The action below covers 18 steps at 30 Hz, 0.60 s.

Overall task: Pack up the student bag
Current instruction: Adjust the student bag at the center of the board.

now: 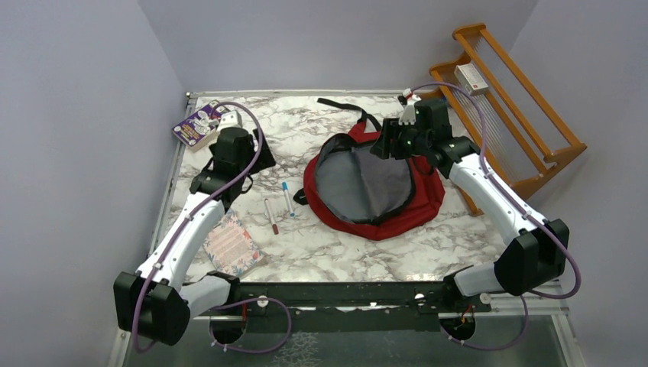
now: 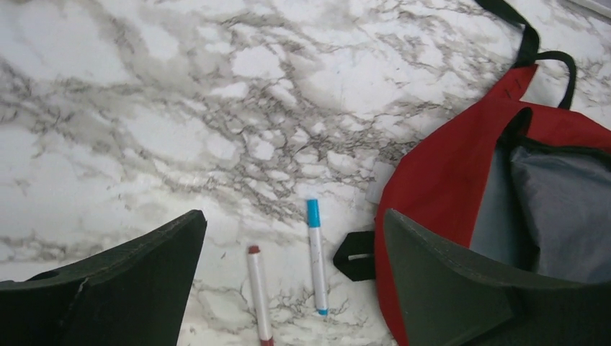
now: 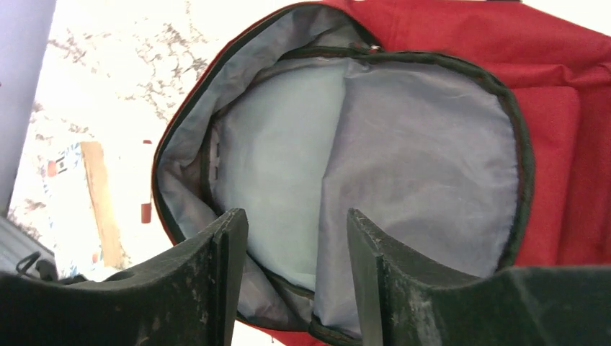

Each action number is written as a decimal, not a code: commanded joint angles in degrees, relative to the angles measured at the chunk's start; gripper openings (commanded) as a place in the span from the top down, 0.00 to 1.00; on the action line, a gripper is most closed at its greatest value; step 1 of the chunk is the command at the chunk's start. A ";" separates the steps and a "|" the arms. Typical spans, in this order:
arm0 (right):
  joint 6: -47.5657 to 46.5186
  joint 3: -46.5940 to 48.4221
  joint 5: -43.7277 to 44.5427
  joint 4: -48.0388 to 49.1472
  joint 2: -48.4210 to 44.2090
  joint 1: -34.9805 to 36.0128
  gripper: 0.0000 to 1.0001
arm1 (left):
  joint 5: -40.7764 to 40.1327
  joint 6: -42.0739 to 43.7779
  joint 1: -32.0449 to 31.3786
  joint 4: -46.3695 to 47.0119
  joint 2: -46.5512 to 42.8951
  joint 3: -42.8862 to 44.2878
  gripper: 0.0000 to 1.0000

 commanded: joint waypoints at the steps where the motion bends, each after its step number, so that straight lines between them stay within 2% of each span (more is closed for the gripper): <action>1: 2.13 -1.89 -9.16 5.99 -1.57 -0.25 0.40 | -7.54 -10.46 0.43 -8.45 -3.26 -3.11 0.04; 6: 3.08 -6.77 -16.65 12.90 -3.00 -0.25 0.39 | -10.73 -16.43 0.52 -12.63 -5.24 -5.88 0.01; 11: 2.88 -6.63 -23.18 12.94 -0.62 0.38 0.39 | -14.72 -19.23 0.65 -17.26 -6.65 -6.44 0.01; 15: 2.70 -5.47 -18.12 12.50 0.90 5.12 0.38 | -20.13 -24.90 1.02 -24.08 -6.12 -6.29 0.01; 18: 3.52 -3.00 -15.44 12.43 4.98 11.23 0.37 | -21.96 -25.85 1.25 -25.79 -6.13 -6.26 0.01</action>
